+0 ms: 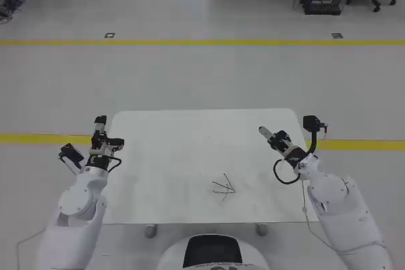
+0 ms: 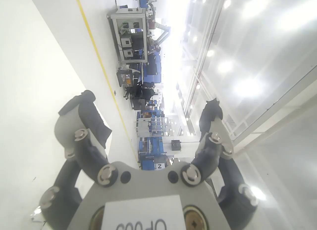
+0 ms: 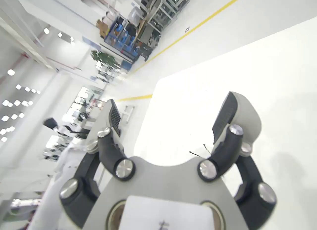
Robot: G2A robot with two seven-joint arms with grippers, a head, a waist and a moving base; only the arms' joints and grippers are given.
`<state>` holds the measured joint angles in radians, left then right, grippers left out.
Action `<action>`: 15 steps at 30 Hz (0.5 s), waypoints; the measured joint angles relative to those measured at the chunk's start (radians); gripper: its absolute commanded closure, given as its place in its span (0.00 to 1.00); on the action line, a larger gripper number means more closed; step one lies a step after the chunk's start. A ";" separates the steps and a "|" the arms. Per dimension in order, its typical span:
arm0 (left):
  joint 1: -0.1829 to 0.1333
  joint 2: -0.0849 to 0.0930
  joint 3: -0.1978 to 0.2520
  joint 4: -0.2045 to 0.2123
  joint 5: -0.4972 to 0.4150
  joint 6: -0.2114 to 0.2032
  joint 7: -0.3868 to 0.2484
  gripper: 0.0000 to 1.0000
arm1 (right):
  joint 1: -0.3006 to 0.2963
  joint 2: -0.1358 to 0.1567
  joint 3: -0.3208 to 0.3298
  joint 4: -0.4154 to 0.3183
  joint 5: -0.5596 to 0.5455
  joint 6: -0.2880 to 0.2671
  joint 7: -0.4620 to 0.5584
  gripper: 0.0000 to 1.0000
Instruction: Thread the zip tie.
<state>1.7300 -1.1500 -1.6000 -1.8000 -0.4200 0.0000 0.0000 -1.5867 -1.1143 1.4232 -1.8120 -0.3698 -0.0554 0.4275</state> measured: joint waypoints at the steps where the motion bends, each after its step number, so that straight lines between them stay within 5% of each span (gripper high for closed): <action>1: 0.000 0.000 0.000 0.000 0.000 0.000 0.000 0.00 | 0.010 0.001 -0.011 0.003 -0.037 -0.010 0.012 0.00; 5: 0.000 0.000 0.000 0.000 0.000 0.000 0.000 0.00 | 0.033 0.006 -0.059 0.017 -0.180 -0.095 0.102 0.00; 15: 0.000 0.000 0.000 0.000 0.000 0.000 0.000 0.00 | 0.033 0.006 -0.058 0.016 -0.158 -0.083 0.090 0.00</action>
<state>1.7300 -1.1500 -1.6000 -1.8000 -0.4200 0.0000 0.0000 -1.5540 -1.1082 1.3654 -1.7957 -0.5282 -0.1388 0.5174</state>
